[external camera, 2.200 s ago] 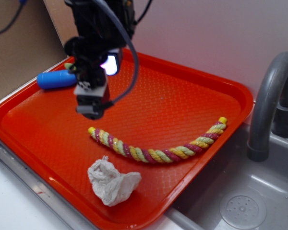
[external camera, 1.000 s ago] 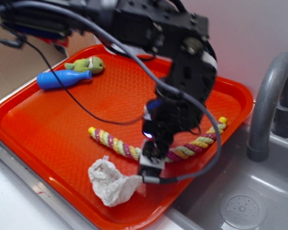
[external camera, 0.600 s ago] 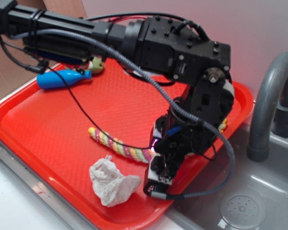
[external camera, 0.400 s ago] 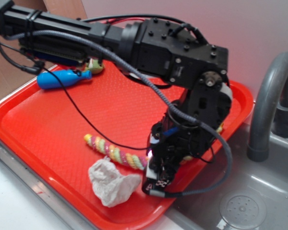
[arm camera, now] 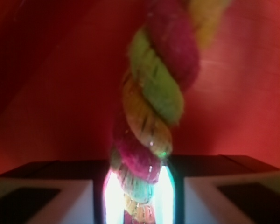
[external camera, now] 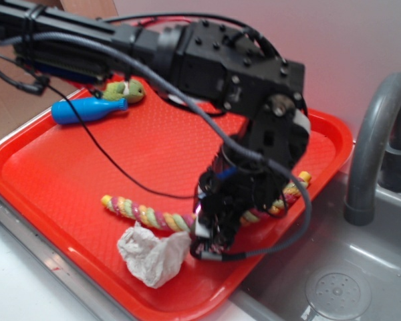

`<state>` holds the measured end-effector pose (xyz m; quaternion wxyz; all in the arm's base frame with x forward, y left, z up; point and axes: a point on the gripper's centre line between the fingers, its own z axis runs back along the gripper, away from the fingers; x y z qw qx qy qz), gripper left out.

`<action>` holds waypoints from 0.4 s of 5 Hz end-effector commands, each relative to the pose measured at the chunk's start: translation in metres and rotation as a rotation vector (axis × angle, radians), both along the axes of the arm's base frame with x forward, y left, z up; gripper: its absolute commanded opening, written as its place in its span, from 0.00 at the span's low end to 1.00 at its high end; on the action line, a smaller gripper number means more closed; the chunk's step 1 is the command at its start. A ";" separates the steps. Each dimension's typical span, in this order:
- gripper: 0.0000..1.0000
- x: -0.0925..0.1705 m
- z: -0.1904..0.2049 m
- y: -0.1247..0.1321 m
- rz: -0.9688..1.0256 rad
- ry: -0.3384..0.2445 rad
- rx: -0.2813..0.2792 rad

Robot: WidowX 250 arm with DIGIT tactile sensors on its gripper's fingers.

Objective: Grab the multicolored rope.

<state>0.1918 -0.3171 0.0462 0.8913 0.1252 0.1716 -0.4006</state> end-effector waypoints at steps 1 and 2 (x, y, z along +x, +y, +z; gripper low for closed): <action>0.00 0.007 0.129 0.073 0.352 -0.235 -0.393; 0.00 0.000 0.165 0.104 0.455 -0.284 -0.427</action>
